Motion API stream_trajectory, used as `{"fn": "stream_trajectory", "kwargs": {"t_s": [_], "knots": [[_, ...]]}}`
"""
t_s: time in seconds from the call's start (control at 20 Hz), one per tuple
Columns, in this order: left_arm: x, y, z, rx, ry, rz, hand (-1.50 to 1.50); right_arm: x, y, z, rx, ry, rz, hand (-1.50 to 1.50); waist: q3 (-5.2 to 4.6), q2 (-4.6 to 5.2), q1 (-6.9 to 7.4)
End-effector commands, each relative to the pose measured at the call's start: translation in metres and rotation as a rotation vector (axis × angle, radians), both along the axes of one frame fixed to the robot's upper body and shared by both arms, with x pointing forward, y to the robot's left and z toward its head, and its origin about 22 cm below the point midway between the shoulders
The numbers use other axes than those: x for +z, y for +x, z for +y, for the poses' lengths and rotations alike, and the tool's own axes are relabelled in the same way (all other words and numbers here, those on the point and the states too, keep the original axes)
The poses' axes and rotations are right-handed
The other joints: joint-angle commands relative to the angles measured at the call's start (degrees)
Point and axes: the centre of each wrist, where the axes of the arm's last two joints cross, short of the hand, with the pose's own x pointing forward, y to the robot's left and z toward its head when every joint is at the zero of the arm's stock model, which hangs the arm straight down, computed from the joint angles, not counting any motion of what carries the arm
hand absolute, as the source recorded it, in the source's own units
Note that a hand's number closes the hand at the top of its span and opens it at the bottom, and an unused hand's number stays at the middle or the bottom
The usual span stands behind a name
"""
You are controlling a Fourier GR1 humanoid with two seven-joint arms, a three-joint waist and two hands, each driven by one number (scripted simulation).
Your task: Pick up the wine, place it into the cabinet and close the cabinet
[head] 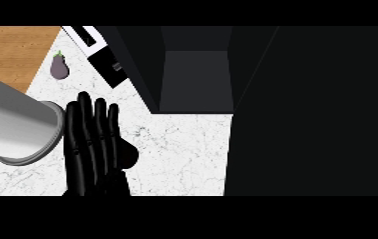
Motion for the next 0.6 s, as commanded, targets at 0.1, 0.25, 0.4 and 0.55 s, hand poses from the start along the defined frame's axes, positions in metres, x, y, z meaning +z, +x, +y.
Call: {"fn": "stream_trajectory", "kwargs": {"t_s": [0.1, 0.25, 0.4, 0.55], "knots": [[0.017, -0.009, 0.016, 0.039, -0.036, 0.022, -1.5, 0.01, -0.023, -0.008, 0.0, 0.007, -0.058, -1.5, 0.01, 0.04, -0.16], [0.018, -0.019, 0.028, 0.077, -0.027, 0.043, -1.5, 0.028, -0.03, -0.009, 0.0, 0.011, -0.038, -1.5, -0.03, 0.0, 0.03], [0.012, -0.034, 0.041, 0.099, -0.03, 0.04, -1.5, 0.017, -0.021, -0.002, -0.005, 0.021, -0.053, -1.5, -0.06, 0.06, 0.1], [0.009, -0.023, 0.045, 0.128, -0.039, 0.049, -1.5, 0.018, -0.024, -0.001, 0.008, 0.012, -0.041, -1.5, -0.06, 0.14, -0.14]]}}
